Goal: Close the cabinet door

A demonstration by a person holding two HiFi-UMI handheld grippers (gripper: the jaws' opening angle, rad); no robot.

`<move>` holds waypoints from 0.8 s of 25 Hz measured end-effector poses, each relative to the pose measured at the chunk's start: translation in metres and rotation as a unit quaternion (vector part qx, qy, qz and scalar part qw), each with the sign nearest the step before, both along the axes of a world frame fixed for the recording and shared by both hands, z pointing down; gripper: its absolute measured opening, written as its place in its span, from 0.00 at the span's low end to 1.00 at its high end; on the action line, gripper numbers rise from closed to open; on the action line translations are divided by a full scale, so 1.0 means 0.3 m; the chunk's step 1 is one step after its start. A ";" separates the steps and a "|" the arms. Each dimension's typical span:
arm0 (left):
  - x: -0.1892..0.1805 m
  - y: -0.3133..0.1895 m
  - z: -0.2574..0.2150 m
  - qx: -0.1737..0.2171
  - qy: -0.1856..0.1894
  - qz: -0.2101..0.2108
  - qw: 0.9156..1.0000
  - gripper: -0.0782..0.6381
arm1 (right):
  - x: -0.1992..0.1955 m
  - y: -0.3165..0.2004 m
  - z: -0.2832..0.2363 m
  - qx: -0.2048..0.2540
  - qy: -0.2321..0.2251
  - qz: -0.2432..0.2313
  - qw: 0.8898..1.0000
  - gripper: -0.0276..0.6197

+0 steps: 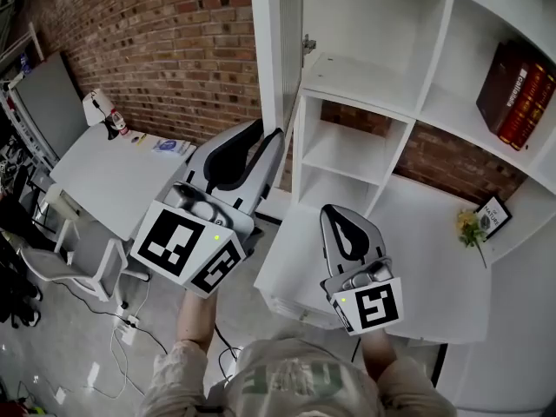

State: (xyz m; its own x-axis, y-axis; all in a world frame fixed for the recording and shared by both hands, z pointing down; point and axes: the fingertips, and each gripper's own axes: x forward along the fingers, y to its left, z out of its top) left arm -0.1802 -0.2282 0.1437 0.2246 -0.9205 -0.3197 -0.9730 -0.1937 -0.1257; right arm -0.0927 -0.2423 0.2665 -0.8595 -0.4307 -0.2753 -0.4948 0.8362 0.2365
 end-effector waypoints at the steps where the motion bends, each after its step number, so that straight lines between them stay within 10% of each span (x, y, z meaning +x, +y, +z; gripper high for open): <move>1: 0.013 -0.004 0.001 0.000 -0.002 0.004 1.000 0.24 | 0.006 -0.001 0.001 0.000 0.000 0.003 1.000 0.07; 20: 0.092 -0.036 0.003 0.002 0.006 0.084 0.996 0.25 | 0.062 -0.024 0.024 -0.009 0.008 0.043 0.999 0.07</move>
